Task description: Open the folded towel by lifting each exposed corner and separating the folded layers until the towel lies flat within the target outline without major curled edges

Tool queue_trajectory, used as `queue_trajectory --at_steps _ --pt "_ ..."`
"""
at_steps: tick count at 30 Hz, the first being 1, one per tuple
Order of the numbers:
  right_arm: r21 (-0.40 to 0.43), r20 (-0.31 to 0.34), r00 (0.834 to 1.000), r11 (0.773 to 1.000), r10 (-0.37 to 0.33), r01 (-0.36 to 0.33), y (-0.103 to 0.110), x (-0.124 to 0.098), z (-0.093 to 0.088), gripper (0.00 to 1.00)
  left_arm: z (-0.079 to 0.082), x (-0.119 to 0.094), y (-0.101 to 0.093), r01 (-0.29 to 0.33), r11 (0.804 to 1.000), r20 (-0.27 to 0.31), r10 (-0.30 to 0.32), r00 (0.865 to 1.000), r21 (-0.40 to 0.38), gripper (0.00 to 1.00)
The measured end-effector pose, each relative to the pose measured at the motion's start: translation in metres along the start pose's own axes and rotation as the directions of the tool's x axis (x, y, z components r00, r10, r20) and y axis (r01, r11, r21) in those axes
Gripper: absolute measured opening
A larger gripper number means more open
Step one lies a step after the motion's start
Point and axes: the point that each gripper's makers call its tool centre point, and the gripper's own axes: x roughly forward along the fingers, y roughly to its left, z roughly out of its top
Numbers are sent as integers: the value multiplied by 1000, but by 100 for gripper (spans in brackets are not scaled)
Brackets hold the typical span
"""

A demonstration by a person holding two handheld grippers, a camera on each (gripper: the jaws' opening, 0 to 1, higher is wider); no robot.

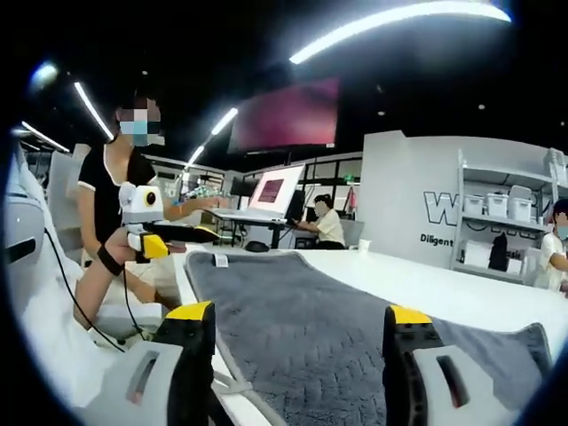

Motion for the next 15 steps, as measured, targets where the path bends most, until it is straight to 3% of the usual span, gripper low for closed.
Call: queue_trajectory --at_steps 5,9,15 --pt "-29 -36 999 1000 3 -4 3 4 -9 78 0 0 0 -5 1000 -1 5 1000 1 69" --pt "-2 -25 1000 1000 16 -16 1 1 -9 77 0 0 0 -6 1000 -3 6 1000 2 69" --pt "-26 -36 999 999 -21 20 -7 -2 -10 78 0 0 1 -9 1000 1 9 1000 -1 69"
